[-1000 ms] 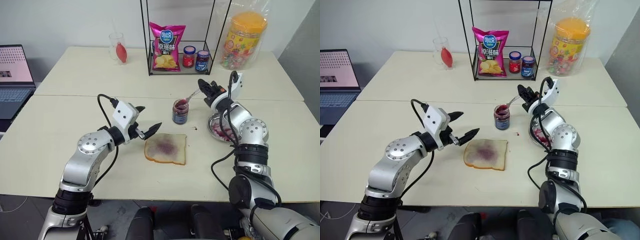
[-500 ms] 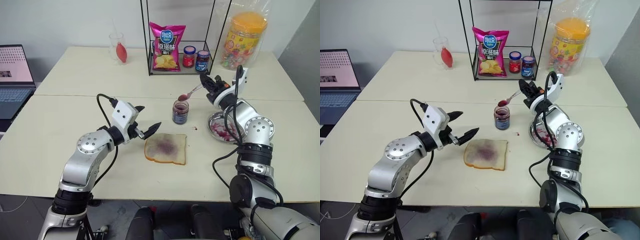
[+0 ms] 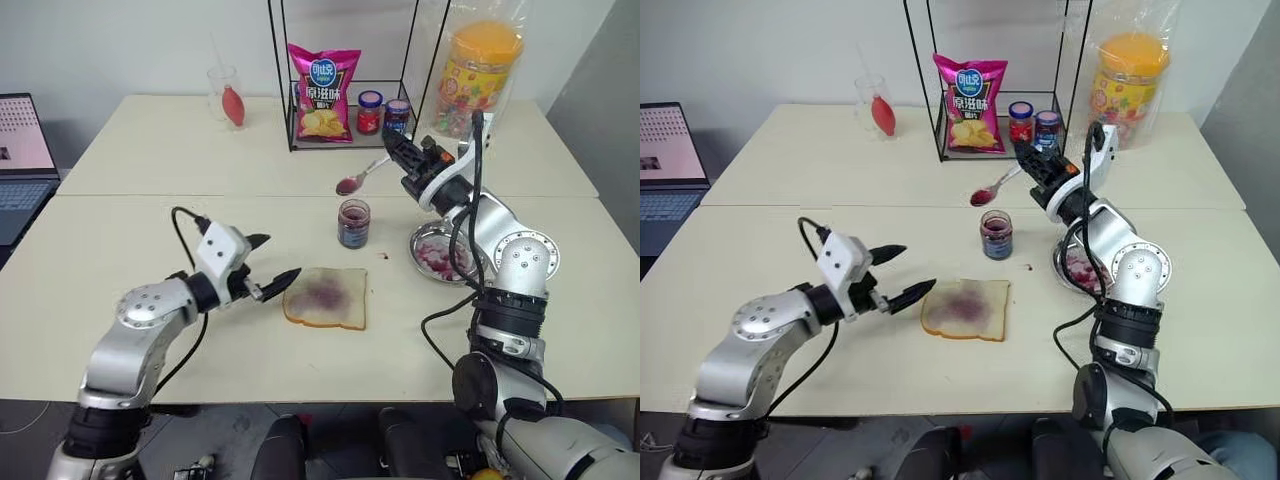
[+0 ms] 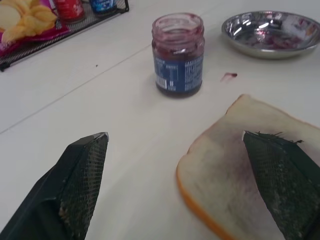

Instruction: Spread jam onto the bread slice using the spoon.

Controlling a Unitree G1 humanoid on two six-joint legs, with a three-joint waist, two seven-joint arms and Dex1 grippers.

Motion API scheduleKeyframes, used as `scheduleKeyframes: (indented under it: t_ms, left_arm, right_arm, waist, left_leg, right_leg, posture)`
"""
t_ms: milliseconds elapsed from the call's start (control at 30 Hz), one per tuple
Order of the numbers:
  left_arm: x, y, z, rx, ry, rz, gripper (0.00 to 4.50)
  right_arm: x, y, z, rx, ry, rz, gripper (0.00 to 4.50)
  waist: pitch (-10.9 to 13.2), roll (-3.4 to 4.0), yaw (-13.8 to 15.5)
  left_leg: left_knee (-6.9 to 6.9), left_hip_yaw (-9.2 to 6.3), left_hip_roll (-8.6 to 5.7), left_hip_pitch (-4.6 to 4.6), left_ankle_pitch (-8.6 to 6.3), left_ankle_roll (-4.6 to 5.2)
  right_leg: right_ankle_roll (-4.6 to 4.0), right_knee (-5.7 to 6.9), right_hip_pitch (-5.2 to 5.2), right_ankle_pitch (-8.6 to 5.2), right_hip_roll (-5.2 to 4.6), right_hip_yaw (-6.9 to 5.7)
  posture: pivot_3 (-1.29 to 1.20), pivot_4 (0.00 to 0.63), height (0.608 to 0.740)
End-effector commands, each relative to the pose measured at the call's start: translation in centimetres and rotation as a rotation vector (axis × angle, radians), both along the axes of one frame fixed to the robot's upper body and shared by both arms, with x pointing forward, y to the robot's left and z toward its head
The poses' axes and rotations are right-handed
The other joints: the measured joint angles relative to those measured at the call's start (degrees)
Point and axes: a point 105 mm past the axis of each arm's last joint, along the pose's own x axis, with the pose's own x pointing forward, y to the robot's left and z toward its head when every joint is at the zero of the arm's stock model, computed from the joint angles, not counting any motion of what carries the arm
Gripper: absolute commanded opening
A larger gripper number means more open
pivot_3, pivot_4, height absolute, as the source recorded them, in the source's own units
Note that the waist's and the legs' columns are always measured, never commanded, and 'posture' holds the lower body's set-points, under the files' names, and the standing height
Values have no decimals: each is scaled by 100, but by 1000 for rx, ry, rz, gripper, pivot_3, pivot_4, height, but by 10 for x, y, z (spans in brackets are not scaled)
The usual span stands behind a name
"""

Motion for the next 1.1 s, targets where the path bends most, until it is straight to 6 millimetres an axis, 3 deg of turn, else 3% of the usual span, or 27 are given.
scheduleKeyframes:
  t_ms: [33, 267, 433, 533, 700, 900, 1100]
  left_arm:
    - [-29, 10, -3, 72, 13, -89, 4500]
    - [-61, 28, -28, 156, 101, -129, 4500]
    - [-64, 31, -29, 143, 106, -108, 4500]
    - [-64, 29, -29, 132, 104, -106, 4500]
    - [-58, 23, -28, 126, 92, -117, 4500]
    - [-51, 15, -26, 113, 71, -132, 4500]
    - [-48, 13, -25, 109, 61, -140, 4500]
  right_arm:
    - [-31, 34, -9, -126, -82, 118, 30]
    - [-52, 70, -48, -283, -121, 207, 30]
    - [-55, 85, -78, -376, -132, 219, 30]
    - [-53, 87, -83, -398, -143, 208, 30]
    - [-44, 79, -95, -443, -132, 133, 30]
    - [-38, 51, -103, -524, -144, 53, 30]
    - [-33, 19, -88, -545, -168, -31, 30]
  waist:
    - [0, 0, -2]
    - [-2, -4, 8]
    - [-3, -6, 18]
    - [-4, -7, 17]
    - [-4, -7, 17]
    - [-5, -9, 30]
    - [-6, -11, 112]
  left_leg:
    - [0, 1, -1, 0, 0, 0]
    - [-5, 5, 17, 5, 0, 0]
    - [-1, 9, 50, 10, 0, -1]
    - [-1, 10, 61, 11, 0, -1]
    - [-6, 0, 74, 11, 0, -1]
    - [-5, 1, 73, 11, 0, -1]
    - [3, 2, 70, 11, 0, -1]
  right_leg:
    - [-3, 0, 0, -2, -1, 2]
    - [-22, 0, -6, -24, 8, -5]
    - [-23, -2, -3, -31, 30, -7]
    - [-29, -2, -5, -29, 49, -6]
    - [-34, 1, -7, -31, 72, -7]
    - [-34, 2, -7, -30, 73, -3]
    - [-30, 1, -4, -28, 71, -2]
  posture:
    - [0, 150, 740]
    - [0, 150, 740]
    - [0, 150, 740]
    - [0, 150, 740]
    - [0, 150, 740]
    - [0, 150, 740]
    - [0, 150, 740]
